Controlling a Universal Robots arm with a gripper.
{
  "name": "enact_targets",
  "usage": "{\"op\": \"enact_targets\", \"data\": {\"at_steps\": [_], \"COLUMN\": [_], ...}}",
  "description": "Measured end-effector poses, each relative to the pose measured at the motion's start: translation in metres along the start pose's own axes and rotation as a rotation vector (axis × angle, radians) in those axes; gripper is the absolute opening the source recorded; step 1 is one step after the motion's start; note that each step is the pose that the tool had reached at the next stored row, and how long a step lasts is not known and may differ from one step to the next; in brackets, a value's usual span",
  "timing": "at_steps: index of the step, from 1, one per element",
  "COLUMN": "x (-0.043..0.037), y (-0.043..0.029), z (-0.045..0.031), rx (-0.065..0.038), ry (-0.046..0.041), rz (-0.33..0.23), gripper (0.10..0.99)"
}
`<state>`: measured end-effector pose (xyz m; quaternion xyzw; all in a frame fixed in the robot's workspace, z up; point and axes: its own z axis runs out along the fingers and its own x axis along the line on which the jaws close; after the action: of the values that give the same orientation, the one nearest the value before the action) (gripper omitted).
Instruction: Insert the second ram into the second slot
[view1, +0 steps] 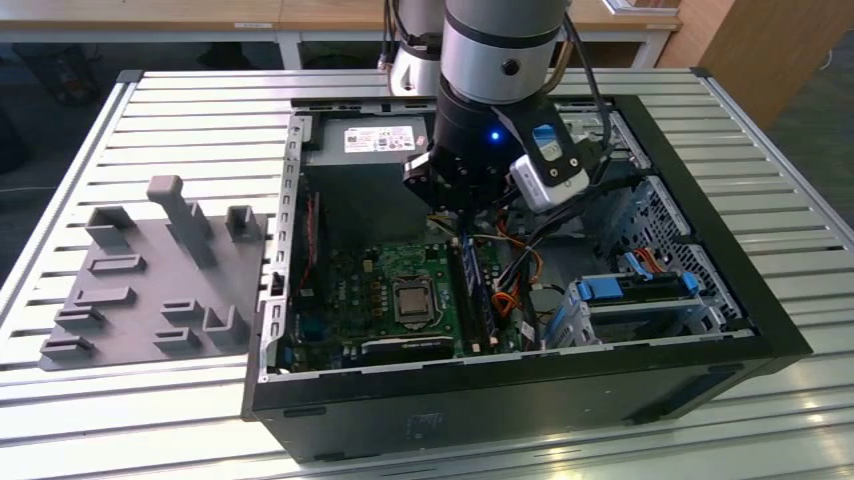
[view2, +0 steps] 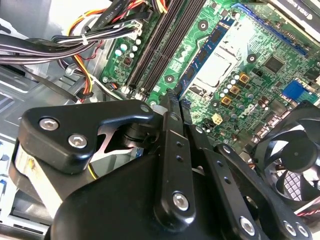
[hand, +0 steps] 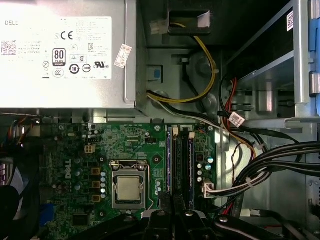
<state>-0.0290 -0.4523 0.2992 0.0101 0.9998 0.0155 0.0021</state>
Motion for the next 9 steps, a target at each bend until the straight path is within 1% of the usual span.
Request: {"op": "enact_targets", "data": {"at_steps": [9], "x": [0.0000], "y": [-0.0009], "z": [0.0021], "rx": [0.000], "ry": [0.0000], "rz": [0.000], "gripper": [0.133]}}
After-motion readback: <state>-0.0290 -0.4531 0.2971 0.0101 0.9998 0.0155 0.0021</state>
